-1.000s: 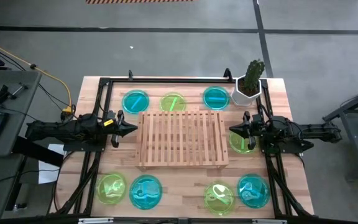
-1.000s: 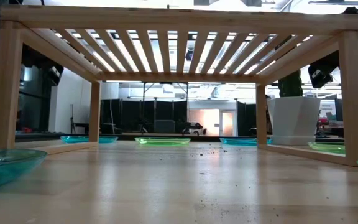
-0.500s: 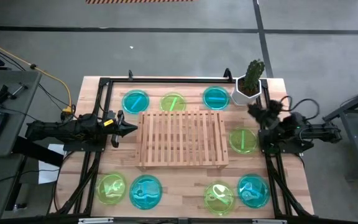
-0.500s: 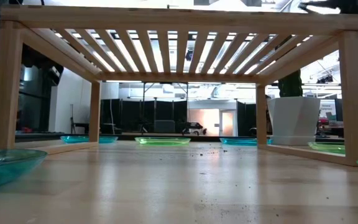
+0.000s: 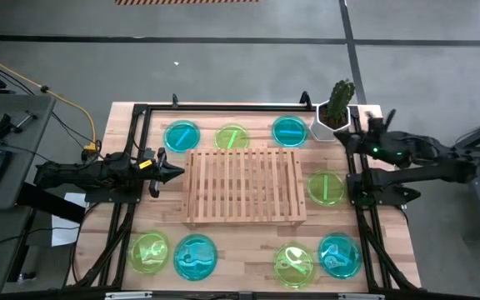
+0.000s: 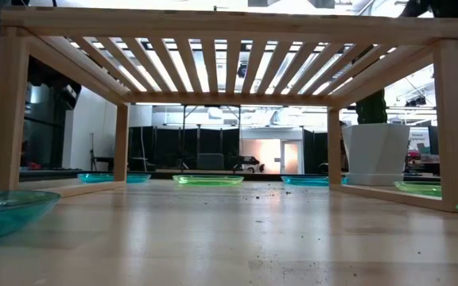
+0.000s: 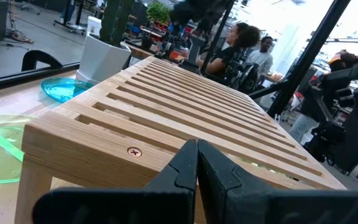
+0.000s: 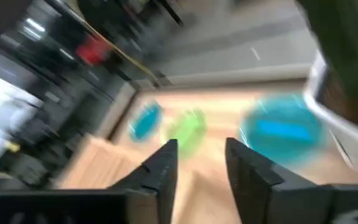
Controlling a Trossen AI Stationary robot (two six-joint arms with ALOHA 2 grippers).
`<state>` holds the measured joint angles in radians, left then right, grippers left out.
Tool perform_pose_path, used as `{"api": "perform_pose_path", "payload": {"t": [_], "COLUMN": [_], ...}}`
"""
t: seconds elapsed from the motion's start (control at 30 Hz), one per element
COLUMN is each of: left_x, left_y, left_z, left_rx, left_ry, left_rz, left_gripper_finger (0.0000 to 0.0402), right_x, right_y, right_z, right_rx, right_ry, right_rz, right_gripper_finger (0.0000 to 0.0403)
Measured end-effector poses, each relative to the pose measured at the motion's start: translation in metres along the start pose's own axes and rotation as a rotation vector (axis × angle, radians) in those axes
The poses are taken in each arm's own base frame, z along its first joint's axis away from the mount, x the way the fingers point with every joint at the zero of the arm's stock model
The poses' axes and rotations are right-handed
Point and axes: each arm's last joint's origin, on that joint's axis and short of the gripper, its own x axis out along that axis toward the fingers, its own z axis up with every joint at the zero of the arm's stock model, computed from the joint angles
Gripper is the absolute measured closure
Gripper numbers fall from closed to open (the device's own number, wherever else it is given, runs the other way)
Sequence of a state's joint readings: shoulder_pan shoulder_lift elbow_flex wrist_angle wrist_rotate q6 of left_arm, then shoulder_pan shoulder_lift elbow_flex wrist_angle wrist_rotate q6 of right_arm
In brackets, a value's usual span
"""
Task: Place and stack plates onto a shelf
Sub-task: Put the green plate on the shelf
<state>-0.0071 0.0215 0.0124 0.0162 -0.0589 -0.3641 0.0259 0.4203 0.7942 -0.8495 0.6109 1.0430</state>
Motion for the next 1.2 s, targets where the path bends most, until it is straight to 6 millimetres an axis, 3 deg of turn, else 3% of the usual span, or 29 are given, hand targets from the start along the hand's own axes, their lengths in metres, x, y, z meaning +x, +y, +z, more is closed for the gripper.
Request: {"api": "perform_pose_path", "payload": {"t": [0.2, 0.5, 0.87, 1.2], "left_x": [0.0, 0.0, 0.0, 0.0], "left_y": [0.0, 0.0, 0.0, 0.0], "left_z": [0.0, 0.0, 0.0, 0.0], "left_rx": [0.0, 0.0, 0.0, 0.0], "left_ry": [0.0, 0.0, 0.0, 0.0], "left_rz": [0.0, 0.0, 0.0, 0.0], "left_gripper_finger": [0.0401, 0.0402, 0.0401, 0.0401], "right_x": [0.026, 0.051, 0.072, 0.102], "right_y": [0.012, 0.006, -0.01, -0.038], "right_z": [-0.021, -0.049, -0.033, -0.012], "right_rx": [0.057, 0.061, 0.027, -0.081], "right_ry": [0.307, 0.617, 0.727, 0.923], "right_rz": [-0.209, -0.585, -0.661, -0.634], "right_gripper_finger": [0.0238, 0.0235, 0.0235, 0.0235]}}
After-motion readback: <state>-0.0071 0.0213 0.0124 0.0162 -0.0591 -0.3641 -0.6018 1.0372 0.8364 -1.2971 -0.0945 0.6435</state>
